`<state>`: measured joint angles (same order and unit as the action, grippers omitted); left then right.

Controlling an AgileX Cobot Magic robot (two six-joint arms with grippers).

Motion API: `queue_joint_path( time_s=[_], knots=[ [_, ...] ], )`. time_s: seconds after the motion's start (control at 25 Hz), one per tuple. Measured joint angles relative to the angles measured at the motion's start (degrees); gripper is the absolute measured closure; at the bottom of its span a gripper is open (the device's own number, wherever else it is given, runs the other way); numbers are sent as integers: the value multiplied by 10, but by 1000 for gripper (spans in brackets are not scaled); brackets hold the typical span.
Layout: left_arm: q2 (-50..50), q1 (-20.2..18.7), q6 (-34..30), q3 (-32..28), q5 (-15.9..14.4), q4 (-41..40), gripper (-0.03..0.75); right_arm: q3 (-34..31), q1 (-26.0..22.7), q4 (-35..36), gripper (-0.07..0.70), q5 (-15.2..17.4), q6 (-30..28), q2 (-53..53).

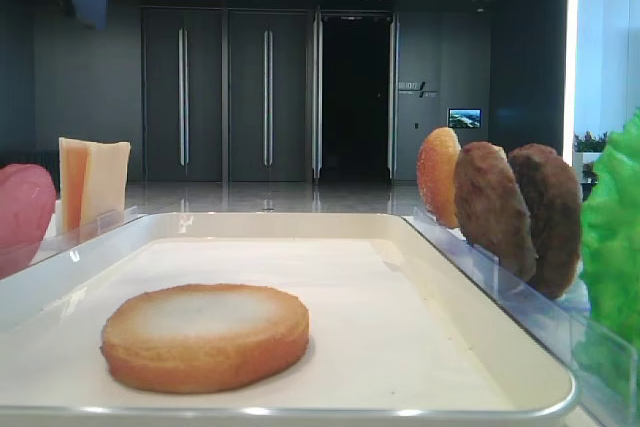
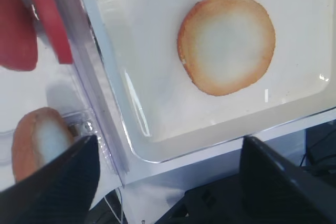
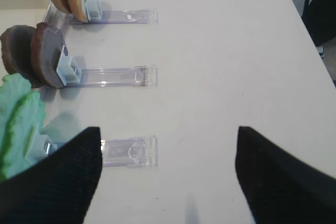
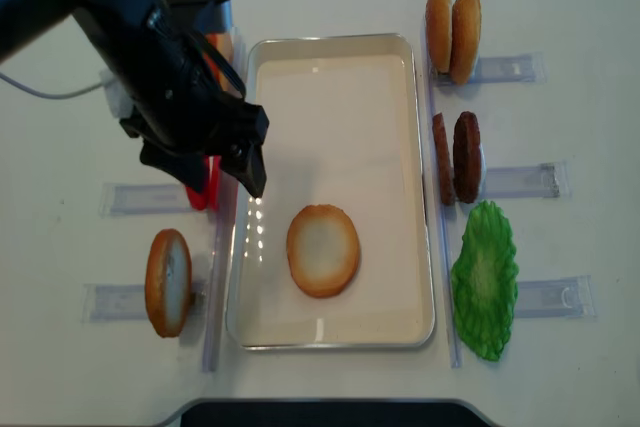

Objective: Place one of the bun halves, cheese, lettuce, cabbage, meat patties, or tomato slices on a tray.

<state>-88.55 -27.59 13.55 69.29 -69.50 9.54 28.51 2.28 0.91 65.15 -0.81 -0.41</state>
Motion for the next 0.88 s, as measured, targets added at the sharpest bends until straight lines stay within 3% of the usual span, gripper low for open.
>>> queue_joint_path(
  time_s=[0.36, 0.52, 0.88],
  knots=[
    [3, 8, 3, 3, -2, -46, 83, 0, 0, 0, 100, 0, 0, 0],
    [4, 48, -18, 5, -2, -70, 83, 0, 0, 0, 100, 0, 0, 0],
    [4, 179, -103, 5, -2, -82, 83, 0, 0, 0, 100, 0, 0, 0]
  ],
)
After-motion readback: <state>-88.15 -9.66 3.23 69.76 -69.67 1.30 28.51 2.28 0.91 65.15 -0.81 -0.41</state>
